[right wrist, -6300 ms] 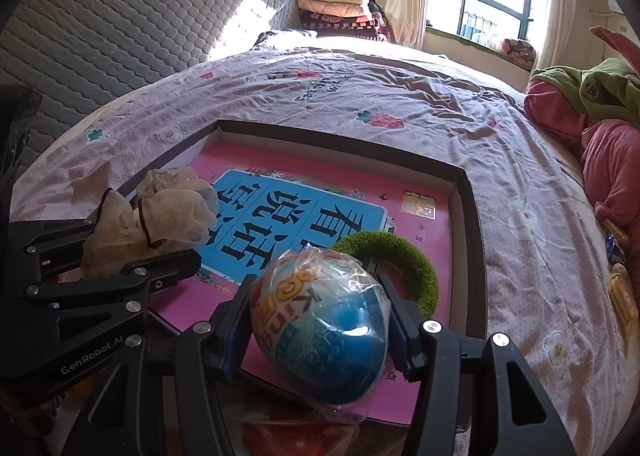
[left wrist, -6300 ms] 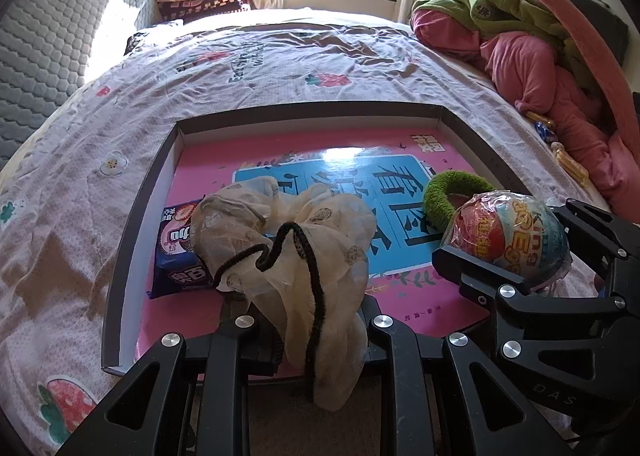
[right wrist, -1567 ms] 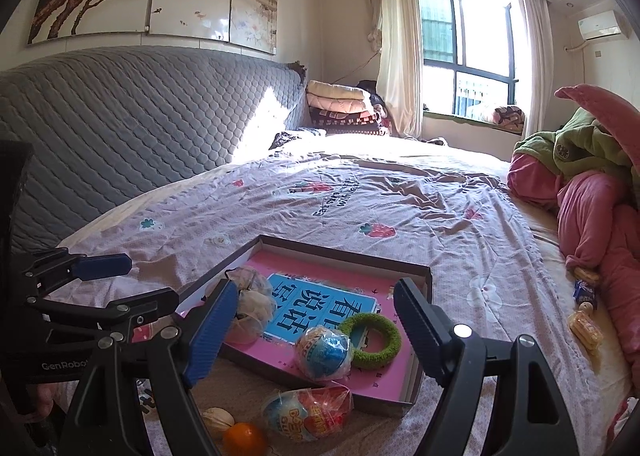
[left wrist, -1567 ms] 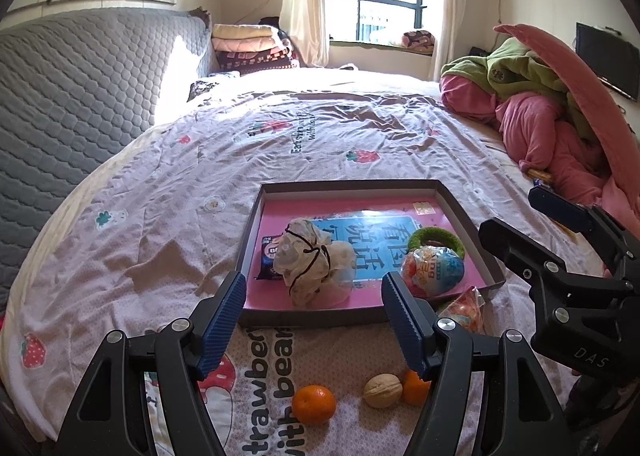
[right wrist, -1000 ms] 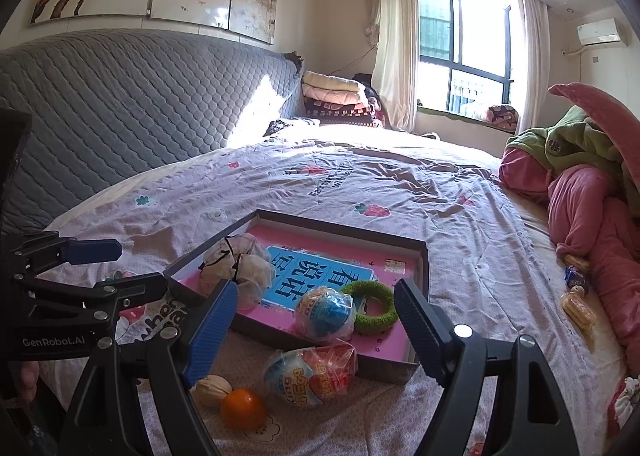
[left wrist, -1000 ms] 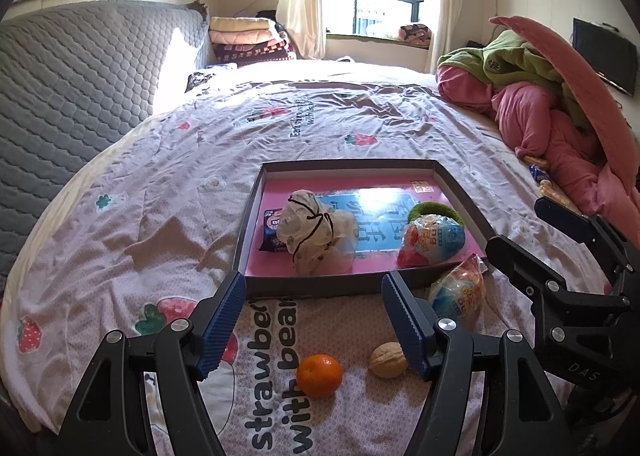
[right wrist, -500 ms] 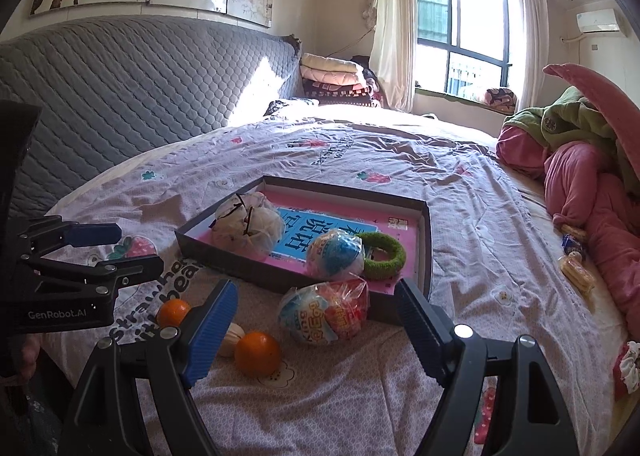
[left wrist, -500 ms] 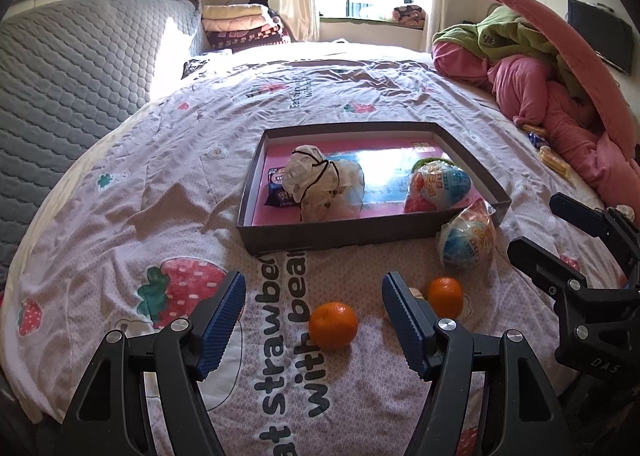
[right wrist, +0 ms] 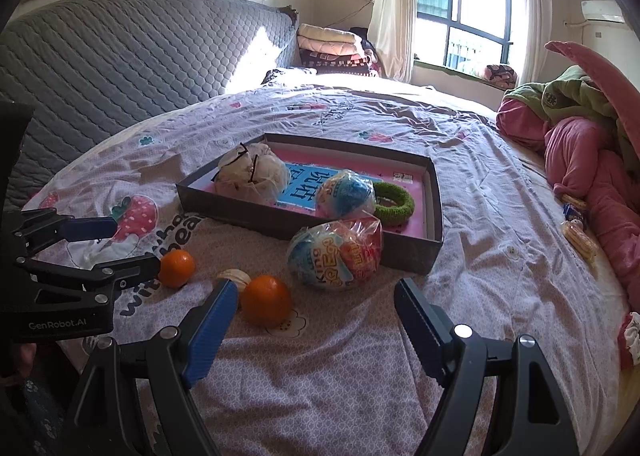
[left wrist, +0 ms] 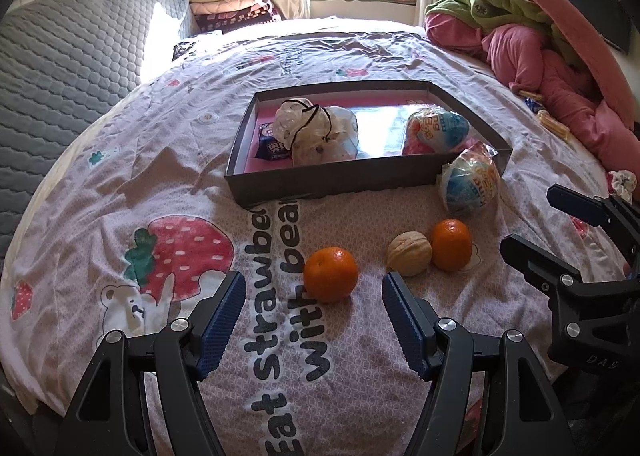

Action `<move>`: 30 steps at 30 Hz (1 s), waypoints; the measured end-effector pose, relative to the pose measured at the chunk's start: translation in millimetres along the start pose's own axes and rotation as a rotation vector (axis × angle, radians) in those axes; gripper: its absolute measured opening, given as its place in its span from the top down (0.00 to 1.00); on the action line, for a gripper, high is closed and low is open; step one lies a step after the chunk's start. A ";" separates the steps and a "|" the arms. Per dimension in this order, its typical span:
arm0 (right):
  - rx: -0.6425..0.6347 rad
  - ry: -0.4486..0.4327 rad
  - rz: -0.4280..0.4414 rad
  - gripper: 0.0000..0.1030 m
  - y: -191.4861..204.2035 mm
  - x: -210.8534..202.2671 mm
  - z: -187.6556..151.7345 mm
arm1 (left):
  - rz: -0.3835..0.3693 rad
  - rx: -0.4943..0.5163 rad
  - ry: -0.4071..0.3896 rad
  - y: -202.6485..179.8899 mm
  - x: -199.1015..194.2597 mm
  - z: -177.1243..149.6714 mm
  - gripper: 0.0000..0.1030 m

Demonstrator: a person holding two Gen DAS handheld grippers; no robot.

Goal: Organize objects
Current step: 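Move both open grippers toward the oranges and walnut on the bedspread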

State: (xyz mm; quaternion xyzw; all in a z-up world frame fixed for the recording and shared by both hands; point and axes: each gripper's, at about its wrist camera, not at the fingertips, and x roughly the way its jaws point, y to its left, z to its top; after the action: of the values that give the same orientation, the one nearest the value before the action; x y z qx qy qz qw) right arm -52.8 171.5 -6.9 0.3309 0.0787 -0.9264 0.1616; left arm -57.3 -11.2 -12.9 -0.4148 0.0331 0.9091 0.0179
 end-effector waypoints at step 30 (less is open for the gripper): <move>0.001 0.102 -0.002 0.23 18.0 32.5 -15.9 | -0.041 -0.014 0.056 3.6 30.8 -9.2 0.30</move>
State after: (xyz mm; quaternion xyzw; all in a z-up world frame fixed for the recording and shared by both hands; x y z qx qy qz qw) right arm -60.8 150.7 -40.6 0.3779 0.0869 -0.9084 0.1564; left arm -70.8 -15.3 -42.0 -0.4408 0.0189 0.8968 0.0326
